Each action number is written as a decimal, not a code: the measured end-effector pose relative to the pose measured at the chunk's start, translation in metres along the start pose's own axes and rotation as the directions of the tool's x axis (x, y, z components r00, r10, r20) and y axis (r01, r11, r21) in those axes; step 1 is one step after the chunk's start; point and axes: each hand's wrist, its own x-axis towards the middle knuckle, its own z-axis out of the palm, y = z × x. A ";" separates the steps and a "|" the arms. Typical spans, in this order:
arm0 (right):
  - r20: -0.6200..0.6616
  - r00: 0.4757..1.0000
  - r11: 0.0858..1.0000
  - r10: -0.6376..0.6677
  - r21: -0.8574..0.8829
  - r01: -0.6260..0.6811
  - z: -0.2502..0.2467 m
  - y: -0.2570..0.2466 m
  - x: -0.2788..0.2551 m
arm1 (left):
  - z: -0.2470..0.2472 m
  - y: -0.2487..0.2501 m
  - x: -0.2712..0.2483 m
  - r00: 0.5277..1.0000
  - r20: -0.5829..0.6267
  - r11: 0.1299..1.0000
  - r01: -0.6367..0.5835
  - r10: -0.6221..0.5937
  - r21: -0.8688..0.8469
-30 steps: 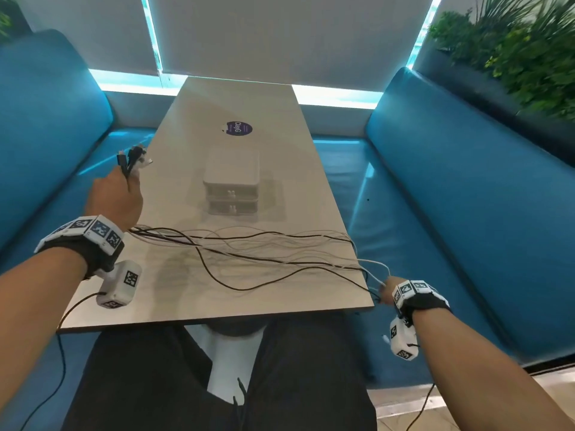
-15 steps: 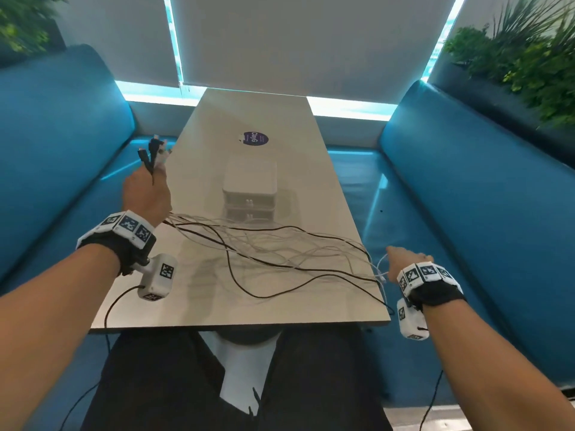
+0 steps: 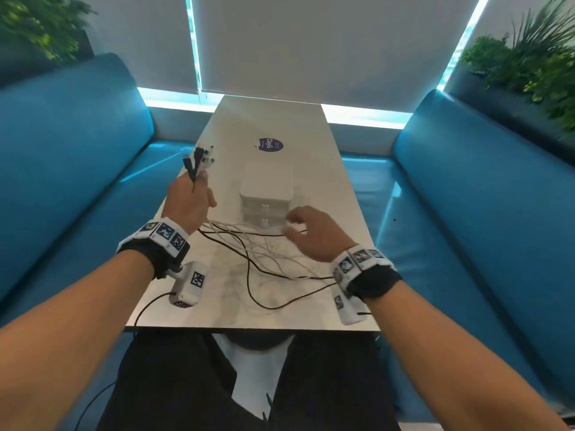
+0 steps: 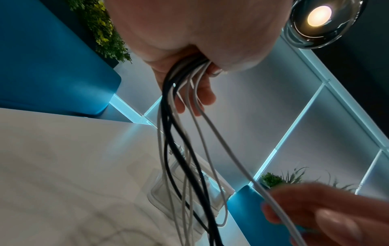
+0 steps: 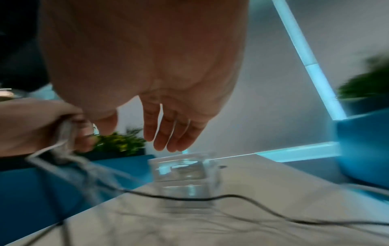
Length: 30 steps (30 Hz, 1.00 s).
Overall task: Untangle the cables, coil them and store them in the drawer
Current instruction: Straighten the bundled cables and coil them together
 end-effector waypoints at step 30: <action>-0.013 0.914 0.879 0.405 -0.268 -0.394 0.023 0.095 -0.020 | -0.007 -0.002 0.058 0.918 -0.175 0.846 0.236 -0.355 -0.478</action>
